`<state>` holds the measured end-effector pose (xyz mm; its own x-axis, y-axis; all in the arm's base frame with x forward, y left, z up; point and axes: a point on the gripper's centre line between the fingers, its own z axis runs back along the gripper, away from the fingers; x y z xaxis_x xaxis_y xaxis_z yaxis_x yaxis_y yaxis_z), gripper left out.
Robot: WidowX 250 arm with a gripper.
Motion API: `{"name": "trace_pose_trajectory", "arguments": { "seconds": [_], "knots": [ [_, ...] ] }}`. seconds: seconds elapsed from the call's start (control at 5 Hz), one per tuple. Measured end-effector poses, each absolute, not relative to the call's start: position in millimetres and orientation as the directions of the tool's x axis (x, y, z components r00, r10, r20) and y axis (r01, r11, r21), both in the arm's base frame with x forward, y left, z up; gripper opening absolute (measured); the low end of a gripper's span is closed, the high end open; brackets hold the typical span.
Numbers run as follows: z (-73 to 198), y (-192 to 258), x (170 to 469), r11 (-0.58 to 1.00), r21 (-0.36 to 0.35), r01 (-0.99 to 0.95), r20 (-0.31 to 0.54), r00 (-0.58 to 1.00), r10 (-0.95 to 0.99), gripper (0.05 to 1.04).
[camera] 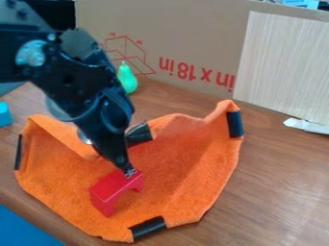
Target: Fold cloth from top left to bottom right
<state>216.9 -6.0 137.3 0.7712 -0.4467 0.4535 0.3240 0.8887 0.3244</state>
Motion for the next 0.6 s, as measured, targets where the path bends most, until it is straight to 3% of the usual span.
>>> {"name": "trace_pose_trajectory", "arguments": {
  "seconds": [0.4, 0.6],
  "knots": [
    [127, -22, 196, 0.878, 0.342, 0.336, 0.429, 0.775, -0.464, 0.067],
    [116, -34, 183, 0.877, 0.339, 0.34, 0.413, 0.784, -0.464, 0.199]
  ]
}}
